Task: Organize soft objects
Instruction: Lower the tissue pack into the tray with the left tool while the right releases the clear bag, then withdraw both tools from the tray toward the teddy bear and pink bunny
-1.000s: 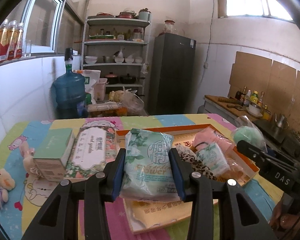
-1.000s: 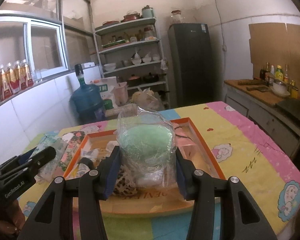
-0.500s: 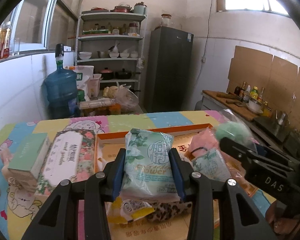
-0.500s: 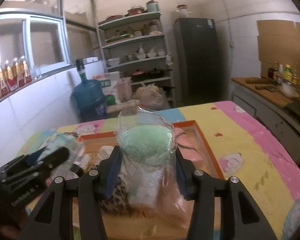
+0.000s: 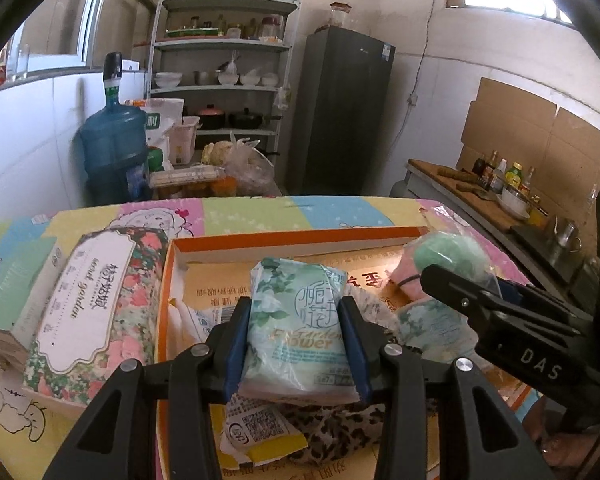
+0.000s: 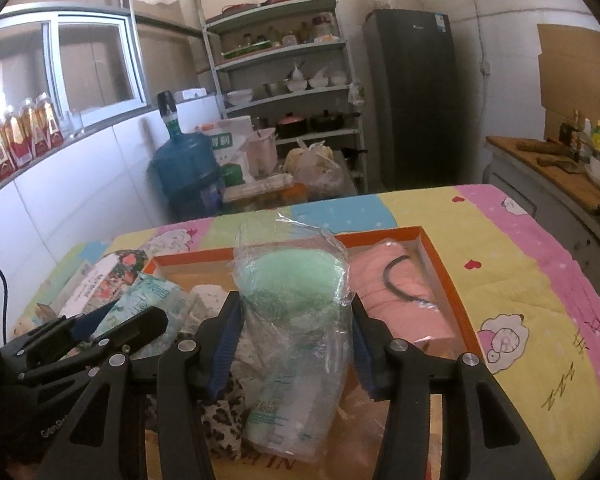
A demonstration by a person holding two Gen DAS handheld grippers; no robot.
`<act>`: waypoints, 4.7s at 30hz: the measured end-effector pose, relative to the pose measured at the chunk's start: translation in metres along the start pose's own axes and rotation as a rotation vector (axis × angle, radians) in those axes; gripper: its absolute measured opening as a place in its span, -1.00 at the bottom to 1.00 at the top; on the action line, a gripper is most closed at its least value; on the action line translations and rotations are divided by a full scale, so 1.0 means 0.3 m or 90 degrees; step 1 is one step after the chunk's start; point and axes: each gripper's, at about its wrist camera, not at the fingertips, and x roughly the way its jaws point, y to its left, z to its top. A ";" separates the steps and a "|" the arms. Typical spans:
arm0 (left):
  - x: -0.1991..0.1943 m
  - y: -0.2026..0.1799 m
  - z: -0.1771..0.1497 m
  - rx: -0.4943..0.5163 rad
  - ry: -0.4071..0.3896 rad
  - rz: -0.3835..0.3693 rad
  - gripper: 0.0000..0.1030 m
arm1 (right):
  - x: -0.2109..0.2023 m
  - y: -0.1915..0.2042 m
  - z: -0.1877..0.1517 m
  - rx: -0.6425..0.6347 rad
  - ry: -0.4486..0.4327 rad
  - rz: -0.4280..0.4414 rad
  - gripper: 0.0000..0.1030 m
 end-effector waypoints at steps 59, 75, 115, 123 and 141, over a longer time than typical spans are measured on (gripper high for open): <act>-0.413 0.149 -0.045 -0.004 -0.090 0.072 0.64 | -0.317 0.243 -0.042 -0.007 -0.087 -0.021 0.27; -0.558 0.285 -0.090 -0.014 -0.128 0.123 0.64 | -0.340 0.454 -0.082 -0.048 -0.097 0.007 0.29; -0.733 0.655 -0.186 -0.081 -0.134 0.230 0.64 | -0.267 0.897 -0.134 -0.128 -0.079 0.091 0.30; -0.744 0.709 -0.205 -0.088 -0.133 0.242 0.63 | -0.239 0.940 -0.142 -0.129 -0.071 0.100 0.30; -0.720 0.945 -0.294 -0.164 -0.084 0.279 0.64 | -0.124 1.073 -0.177 -0.157 -0.028 0.139 0.30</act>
